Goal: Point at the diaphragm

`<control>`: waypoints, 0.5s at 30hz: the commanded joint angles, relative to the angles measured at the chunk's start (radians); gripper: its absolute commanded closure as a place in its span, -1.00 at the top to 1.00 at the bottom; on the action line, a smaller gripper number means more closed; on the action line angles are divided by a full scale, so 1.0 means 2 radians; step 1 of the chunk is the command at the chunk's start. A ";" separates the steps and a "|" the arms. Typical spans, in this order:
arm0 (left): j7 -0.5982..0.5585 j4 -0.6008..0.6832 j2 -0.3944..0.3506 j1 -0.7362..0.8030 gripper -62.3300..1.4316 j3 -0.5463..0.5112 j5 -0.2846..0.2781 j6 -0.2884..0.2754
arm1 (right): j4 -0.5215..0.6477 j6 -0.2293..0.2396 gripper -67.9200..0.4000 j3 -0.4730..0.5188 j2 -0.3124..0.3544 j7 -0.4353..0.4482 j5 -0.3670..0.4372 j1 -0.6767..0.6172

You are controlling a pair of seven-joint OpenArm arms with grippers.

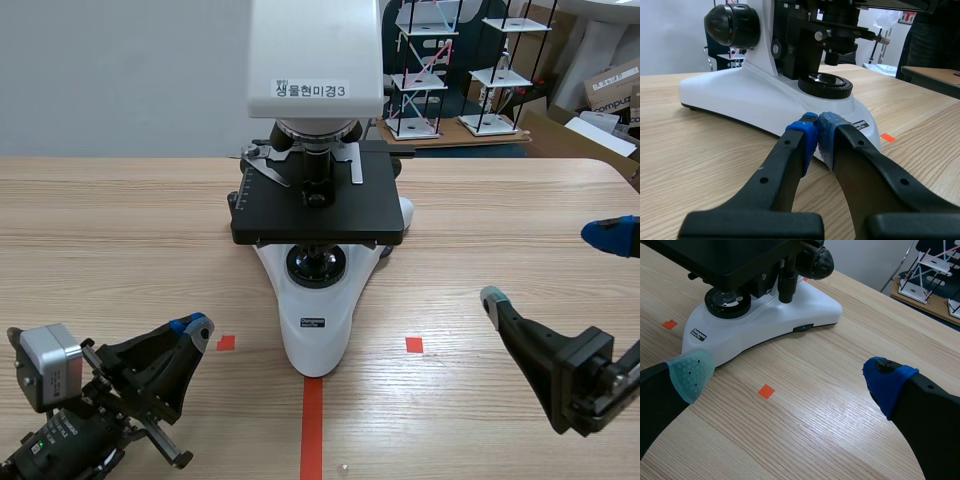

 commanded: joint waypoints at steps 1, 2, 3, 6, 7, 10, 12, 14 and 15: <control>-0.007 0.006 0.000 0.001 -0.84 -0.001 -0.005 -0.001 | 0.006 0.000 1.00 0.004 0.005 0.007 0.003 0.002; -0.007 0.006 0.000 0.001 -0.84 -0.001 -0.005 -0.001 | 0.006 0.000 1.00 0.004 0.005 0.007 0.003 0.002; -0.007 0.006 0.000 0.002 -0.84 -0.001 -0.005 -0.001 | 0.006 0.000 1.00 0.004 0.005 0.007 0.003 0.002; -0.008 0.006 0.000 0.002 -0.84 -0.001 -0.005 -0.001 | 0.006 0.000 1.00 0.004 0.005 0.007 0.003 0.002; -0.008 0.006 0.000 0.001 -0.84 -0.001 -0.005 -0.001 | 0.006 0.000 1.00 0.004 0.005 0.007 0.003 0.002; -0.011 0.006 0.000 0.001 -0.84 -0.001 -0.005 -0.001 | 0.006 0.000 1.00 0.004 0.005 0.007 0.003 0.002; -0.011 0.006 0.000 0.002 -0.84 -0.001 -0.005 -0.001 | 0.006 0.000 1.00 0.004 0.005 0.007 0.003 0.002; -0.011 0.006 0.000 0.002 -0.84 -0.001 -0.005 -0.001 | 0.006 0.000 1.00 0.004 0.005 0.007 0.003 0.002; -0.011 0.006 0.000 0.002 -0.84 -0.001 -0.005 -0.001 | 0.006 0.000 1.00 0.004 0.005 0.007 0.003 0.002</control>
